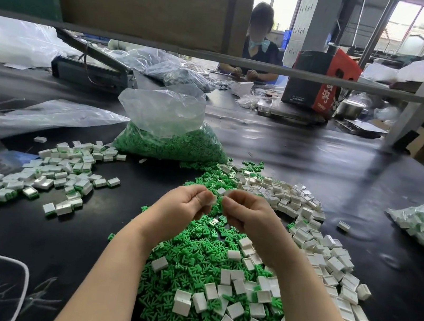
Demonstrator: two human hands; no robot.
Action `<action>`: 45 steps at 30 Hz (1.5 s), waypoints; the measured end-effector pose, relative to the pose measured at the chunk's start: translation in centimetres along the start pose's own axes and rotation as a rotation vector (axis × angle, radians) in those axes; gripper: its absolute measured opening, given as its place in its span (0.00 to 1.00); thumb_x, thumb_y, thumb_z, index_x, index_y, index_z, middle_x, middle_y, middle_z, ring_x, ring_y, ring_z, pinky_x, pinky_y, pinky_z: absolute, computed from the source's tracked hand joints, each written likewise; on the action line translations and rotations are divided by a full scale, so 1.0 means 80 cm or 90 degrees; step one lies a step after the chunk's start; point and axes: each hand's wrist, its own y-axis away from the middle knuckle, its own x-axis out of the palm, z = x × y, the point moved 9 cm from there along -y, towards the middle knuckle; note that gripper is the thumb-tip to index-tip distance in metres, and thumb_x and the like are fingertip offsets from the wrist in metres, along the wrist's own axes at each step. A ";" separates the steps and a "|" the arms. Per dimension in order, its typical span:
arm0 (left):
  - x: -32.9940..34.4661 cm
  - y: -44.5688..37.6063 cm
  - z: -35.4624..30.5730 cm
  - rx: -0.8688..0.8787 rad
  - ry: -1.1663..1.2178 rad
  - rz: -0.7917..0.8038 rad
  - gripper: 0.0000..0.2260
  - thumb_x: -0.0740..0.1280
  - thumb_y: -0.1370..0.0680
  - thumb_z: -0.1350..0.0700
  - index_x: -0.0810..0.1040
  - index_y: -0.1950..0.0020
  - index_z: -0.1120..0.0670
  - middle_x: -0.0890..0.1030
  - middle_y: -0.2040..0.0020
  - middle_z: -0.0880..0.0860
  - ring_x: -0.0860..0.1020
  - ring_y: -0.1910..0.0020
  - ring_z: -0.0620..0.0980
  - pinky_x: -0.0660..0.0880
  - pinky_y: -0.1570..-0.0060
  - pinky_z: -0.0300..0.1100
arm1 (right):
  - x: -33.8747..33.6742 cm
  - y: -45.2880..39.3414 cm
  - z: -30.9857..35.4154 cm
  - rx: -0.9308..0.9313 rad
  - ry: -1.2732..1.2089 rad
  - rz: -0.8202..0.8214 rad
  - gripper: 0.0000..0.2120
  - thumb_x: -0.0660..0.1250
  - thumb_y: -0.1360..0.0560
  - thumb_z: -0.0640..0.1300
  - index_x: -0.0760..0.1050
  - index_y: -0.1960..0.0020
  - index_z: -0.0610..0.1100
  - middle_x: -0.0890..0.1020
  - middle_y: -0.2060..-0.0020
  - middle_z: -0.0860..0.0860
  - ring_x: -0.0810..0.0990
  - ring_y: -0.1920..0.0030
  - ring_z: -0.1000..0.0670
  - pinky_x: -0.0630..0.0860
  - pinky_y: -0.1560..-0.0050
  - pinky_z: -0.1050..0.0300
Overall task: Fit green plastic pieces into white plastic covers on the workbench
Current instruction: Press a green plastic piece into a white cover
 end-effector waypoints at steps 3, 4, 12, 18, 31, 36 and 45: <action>0.001 0.001 -0.001 0.002 -0.011 0.011 0.15 0.59 0.17 0.53 0.72 0.63 0.54 0.69 0.68 0.50 0.65 0.69 0.47 0.62 0.65 0.43 | 0.003 0.002 0.007 -0.012 0.032 0.009 0.13 0.63 0.20 0.40 0.72 0.51 0.27 0.70 0.65 0.44 0.66 0.64 0.47 0.65 0.60 0.53; 0.001 0.001 -0.002 0.002 -0.009 0.014 0.15 0.59 0.17 0.53 0.72 0.62 0.55 0.69 0.68 0.51 0.65 0.68 0.48 0.62 0.64 0.44 | 0.005 0.002 0.008 -0.015 0.046 0.018 0.12 0.64 0.20 0.39 0.72 0.51 0.28 0.70 0.65 0.44 0.66 0.64 0.47 0.65 0.61 0.53; 0.007 0.004 0.000 -0.008 -0.008 0.072 0.12 0.61 0.17 0.54 0.74 0.60 0.54 0.72 0.64 0.51 0.68 0.63 0.49 0.66 0.58 0.46 | 0.011 0.005 -0.003 0.028 0.071 0.083 0.09 0.64 0.20 0.41 0.75 0.57 0.39 0.73 0.68 0.49 0.69 0.65 0.48 0.66 0.62 0.58; 0.013 0.007 0.006 -0.029 -0.023 0.102 0.13 0.62 0.18 0.54 0.72 0.63 0.51 0.71 0.66 0.49 0.67 0.64 0.48 0.64 0.59 0.46 | 0.014 0.005 -0.016 0.060 0.062 0.109 0.11 0.63 0.20 0.39 0.75 0.52 0.29 0.77 0.68 0.51 0.72 0.66 0.54 0.70 0.65 0.66; 0.018 0.010 0.004 -0.052 -0.002 0.141 0.14 0.62 0.18 0.58 0.72 0.64 0.51 0.70 0.69 0.44 0.67 0.66 0.44 0.65 0.62 0.36 | 0.022 0.006 -0.011 0.021 0.089 0.169 0.08 0.62 0.20 0.36 0.74 0.54 0.31 0.72 0.64 0.45 0.72 0.62 0.52 0.71 0.60 0.66; 0.015 0.008 0.000 -0.042 -0.001 0.120 0.12 0.62 0.18 0.57 0.74 0.62 0.53 0.71 0.65 0.50 0.68 0.64 0.46 0.66 0.59 0.40 | 0.018 0.004 -0.015 0.027 0.081 0.159 0.10 0.63 0.20 0.38 0.73 0.52 0.29 0.74 0.66 0.50 0.72 0.64 0.55 0.71 0.61 0.67; 0.004 0.003 0.006 -0.033 0.045 0.069 0.07 0.64 0.19 0.60 0.81 0.54 0.59 0.75 0.71 0.46 0.70 0.70 0.44 0.68 0.67 0.35 | 0.013 0.004 -0.015 0.018 0.104 0.125 0.11 0.66 0.21 0.48 0.77 0.56 0.41 0.75 0.66 0.49 0.69 0.66 0.51 0.66 0.65 0.62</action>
